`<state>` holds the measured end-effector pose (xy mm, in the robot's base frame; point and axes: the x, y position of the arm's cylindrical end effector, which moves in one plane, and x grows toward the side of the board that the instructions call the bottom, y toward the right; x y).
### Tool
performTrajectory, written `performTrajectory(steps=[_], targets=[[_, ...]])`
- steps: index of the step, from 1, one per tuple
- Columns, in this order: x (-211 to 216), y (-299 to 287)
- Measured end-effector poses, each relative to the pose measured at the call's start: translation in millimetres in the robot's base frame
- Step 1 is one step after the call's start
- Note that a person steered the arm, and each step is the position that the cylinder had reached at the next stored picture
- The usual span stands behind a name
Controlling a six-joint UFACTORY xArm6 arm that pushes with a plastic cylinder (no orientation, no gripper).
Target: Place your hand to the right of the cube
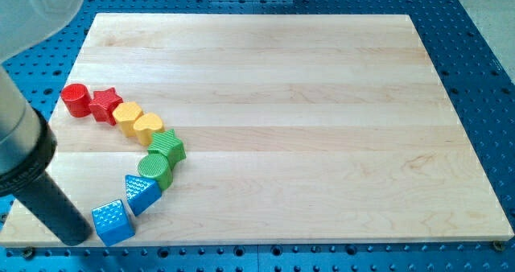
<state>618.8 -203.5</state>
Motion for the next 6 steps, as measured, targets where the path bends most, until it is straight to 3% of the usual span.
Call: performTrajectory(steps=[2,5,6], targets=[[-9,97],[-70,137],[-83,212]])
